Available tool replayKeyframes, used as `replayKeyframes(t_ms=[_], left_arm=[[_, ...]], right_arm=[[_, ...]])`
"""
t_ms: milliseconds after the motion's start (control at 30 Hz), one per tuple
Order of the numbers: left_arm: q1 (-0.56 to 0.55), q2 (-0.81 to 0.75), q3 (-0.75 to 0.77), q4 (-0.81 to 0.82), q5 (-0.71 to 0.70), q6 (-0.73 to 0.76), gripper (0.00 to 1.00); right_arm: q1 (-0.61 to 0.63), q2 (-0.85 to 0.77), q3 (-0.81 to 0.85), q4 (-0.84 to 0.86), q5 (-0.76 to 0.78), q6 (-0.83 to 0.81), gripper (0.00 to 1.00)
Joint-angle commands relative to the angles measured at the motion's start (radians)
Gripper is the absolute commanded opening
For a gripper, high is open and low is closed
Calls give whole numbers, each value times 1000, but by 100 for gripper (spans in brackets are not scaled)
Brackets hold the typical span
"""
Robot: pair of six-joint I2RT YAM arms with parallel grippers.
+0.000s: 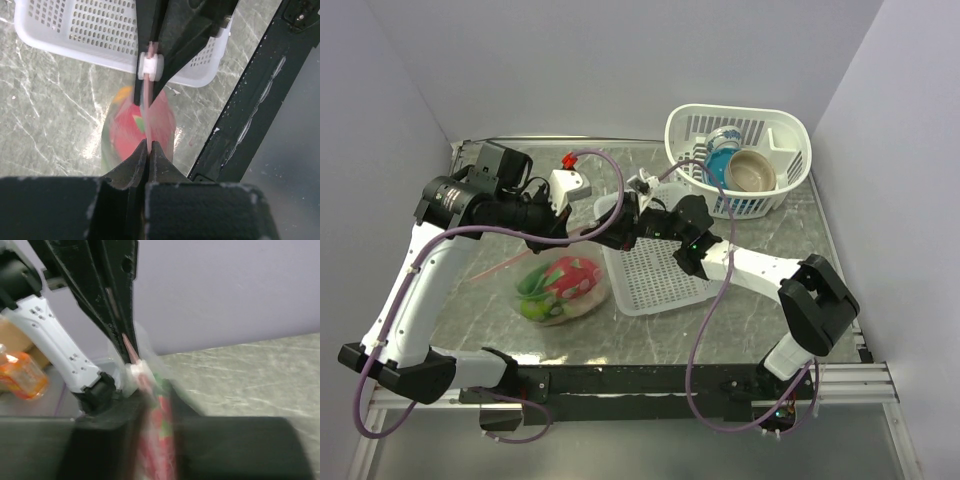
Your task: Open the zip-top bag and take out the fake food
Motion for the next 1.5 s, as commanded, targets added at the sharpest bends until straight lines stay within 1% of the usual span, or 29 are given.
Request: replayKeyframes(t_ms=[0,133,167,200,267,300,333,400,500,667,733,767,833,867,933,967,1067,1167,1267,1433,1467], left_arm=[[-8,-36,21,-2,3,-14,1],[-6,-39,28,1,-3,-11,1],[-6,-33,31,2,-4,-11,6],[-6,-30,42,4,-4,-11,28],[-6,-9,50,19,5,-15,48],[-6,-3,59,33,6,-18,60],[-6,7,64,44,9,-29,63],[-6,42,91,76,23,-40,66],[-6,86,134,107,51,-61,66],[-9,125,136,157,107,-73,63],[-11,138,137,159,127,-74,60],[-12,143,145,150,137,-70,57],[-16,157,151,115,158,-57,53],[-16,160,156,108,161,-54,50],[-17,157,156,102,164,-46,46],[-17,154,151,101,164,-46,42],[-20,155,151,66,173,-31,37],[-22,155,136,39,177,-9,38],[-25,137,96,58,166,-8,39],[-25,134,100,76,154,-12,37],[-25,132,108,76,155,-12,35]], right_arm=[[-8,4,56,5,-41,17,0],[-6,-2,46,-23,-33,11,0],[-9,-4,40,-23,-31,11,0],[-8,-5,39,-23,-30,10,0],[-8,-10,42,-33,-30,7,0],[-8,-10,42,-42,-28,5,0],[-8,-11,49,-46,-36,7,0],[-6,-7,54,-55,-44,11,0],[-6,-10,65,-79,-50,7,0],[-8,-19,62,-95,-54,-7,0],[-8,-24,66,-112,-53,-10,0],[-8,-25,68,-116,-50,-18,0],[-6,-33,63,-128,-45,-27,0],[-6,-34,62,-130,-45,-32,0],[-6,-33,63,-128,-42,-30,0],[-8,-28,66,-128,-44,-27,0],[-8,-22,77,-127,-47,-24,0],[-12,-27,77,-125,-44,-24,0],[-17,-27,82,-125,-47,-19,0],[-17,-24,79,-116,-54,-9,0],[-18,-22,76,-113,-54,-6,0]])
